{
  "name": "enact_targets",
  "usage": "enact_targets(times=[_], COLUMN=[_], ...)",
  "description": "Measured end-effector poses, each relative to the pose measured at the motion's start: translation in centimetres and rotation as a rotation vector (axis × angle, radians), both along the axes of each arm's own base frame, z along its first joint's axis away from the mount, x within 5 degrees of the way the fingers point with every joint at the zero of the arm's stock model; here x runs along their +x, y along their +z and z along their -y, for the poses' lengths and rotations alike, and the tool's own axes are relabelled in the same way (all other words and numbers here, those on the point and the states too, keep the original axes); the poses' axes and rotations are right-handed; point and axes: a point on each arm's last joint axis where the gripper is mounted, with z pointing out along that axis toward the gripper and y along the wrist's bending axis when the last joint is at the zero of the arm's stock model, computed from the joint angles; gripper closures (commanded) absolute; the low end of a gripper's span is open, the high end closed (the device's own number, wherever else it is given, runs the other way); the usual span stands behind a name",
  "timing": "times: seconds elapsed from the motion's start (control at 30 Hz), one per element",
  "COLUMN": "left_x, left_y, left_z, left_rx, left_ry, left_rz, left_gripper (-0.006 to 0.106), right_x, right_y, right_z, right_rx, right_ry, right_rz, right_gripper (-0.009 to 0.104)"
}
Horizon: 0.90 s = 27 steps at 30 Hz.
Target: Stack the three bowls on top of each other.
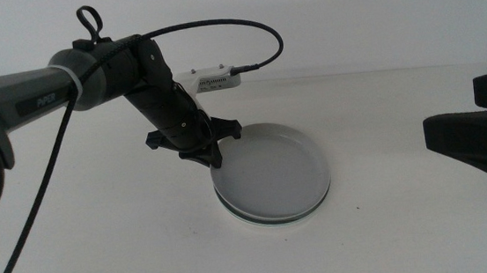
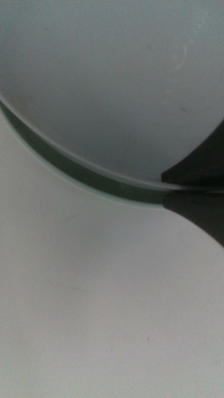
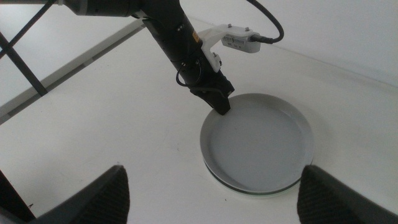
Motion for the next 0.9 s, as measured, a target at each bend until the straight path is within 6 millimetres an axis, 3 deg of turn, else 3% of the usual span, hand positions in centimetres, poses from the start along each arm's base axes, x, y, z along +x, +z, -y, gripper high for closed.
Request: enact_targets(times=[0.13,0.3,0.43,0.57,0.7,0.77,0.8,0.9], left_x=[0.0,0.1,0.6,1.8,1.5,-0.1,-1.2,-7.1], left_y=[0.0,0.3,2.1,6.2,11.9,15.3,16.1,19.1], left_z=[-0.1,-0.1,0.1,-1.4,-6.8,-10.3,-11.7,-13.8], left_rx=[0.017,0.024,0.013,0.029,0.076,0.054,0.047,0.010], left_ry=[-0.008,-0.020,-0.034,-0.021,0.118,0.189,0.216,0.265], left_rz=[0.006,0.001,0.000,0.013,0.128,0.217,0.242,0.406], left_gripper=[0.080,0.040,0.009,0.007,0.007,0.007,0.007,0.007], right_x=[0.0,0.0,0.0,0.0,0.0,0.0,0.0,0.0], right_y=[0.0,0.0,0.0,0.0,0.0,0.0,0.0,0.0], right_z=[0.0,0.0,0.0,0.0,0.0,0.0,0.0,0.0], right_rx=[0.000,0.000,0.000,0.000,0.000,0.000,0.000,0.000], right_ry=[0.000,0.000,0.000,0.000,0.000,0.000,0.000,0.000], right_rz=[0.000,0.000,0.000,0.000,0.000,0.000,0.000,0.000], right_gripper=[0.020,0.020,0.020,0.020,0.020,0.020,0.020,0.020])
